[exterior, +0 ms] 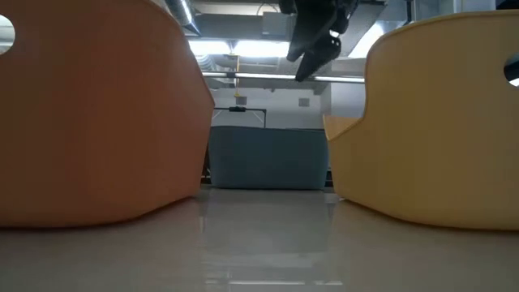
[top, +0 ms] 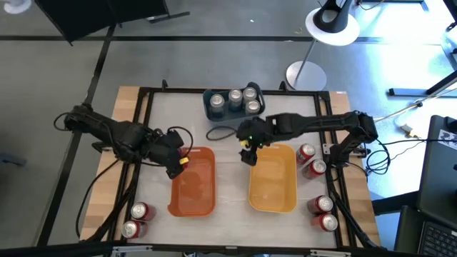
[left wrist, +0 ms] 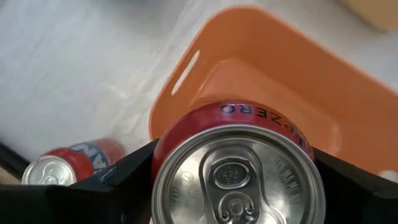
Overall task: Sort soda cans
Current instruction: Put the top left red-black soda can into the orange bin
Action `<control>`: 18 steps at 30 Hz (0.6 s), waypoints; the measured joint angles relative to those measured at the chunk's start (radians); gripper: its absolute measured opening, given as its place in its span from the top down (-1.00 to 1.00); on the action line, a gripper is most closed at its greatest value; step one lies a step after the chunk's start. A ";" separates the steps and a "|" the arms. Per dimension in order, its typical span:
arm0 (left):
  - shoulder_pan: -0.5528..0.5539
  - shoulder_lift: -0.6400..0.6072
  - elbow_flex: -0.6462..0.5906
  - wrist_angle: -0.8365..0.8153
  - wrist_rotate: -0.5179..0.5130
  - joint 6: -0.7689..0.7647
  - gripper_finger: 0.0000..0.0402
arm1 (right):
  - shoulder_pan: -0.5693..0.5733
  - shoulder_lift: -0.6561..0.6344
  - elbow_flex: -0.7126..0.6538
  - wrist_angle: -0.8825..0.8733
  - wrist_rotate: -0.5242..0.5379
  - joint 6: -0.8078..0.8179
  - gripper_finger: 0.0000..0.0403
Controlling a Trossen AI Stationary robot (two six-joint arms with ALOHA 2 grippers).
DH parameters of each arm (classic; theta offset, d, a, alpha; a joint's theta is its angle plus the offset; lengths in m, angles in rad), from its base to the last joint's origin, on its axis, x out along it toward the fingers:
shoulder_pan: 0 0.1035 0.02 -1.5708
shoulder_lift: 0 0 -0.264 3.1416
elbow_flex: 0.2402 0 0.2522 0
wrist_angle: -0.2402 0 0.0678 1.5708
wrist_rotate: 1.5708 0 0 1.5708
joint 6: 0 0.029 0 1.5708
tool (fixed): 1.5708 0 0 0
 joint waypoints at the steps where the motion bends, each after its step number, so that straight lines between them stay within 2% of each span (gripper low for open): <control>1: 0.000 0.013 0.000 -0.004 0.001 -0.001 -0.49 | 0.015 0.000 0.000 0.000 0.017 0.008 -0.77; 9: 0.002 0.112 -0.009 0.002 0.005 0.017 -0.48 | 0.121 0.000 0.000 0.001 0.163 0.058 -0.77; 13: 0.004 0.111 -0.094 0.062 0.013 0.031 -0.48 | 0.148 0.000 0.000 0.002 0.211 0.058 -0.77; 18: 0.030 0.094 -0.208 0.138 0.073 0.034 -0.49 | 0.153 0.000 0.000 0.004 0.225 0.058 -0.77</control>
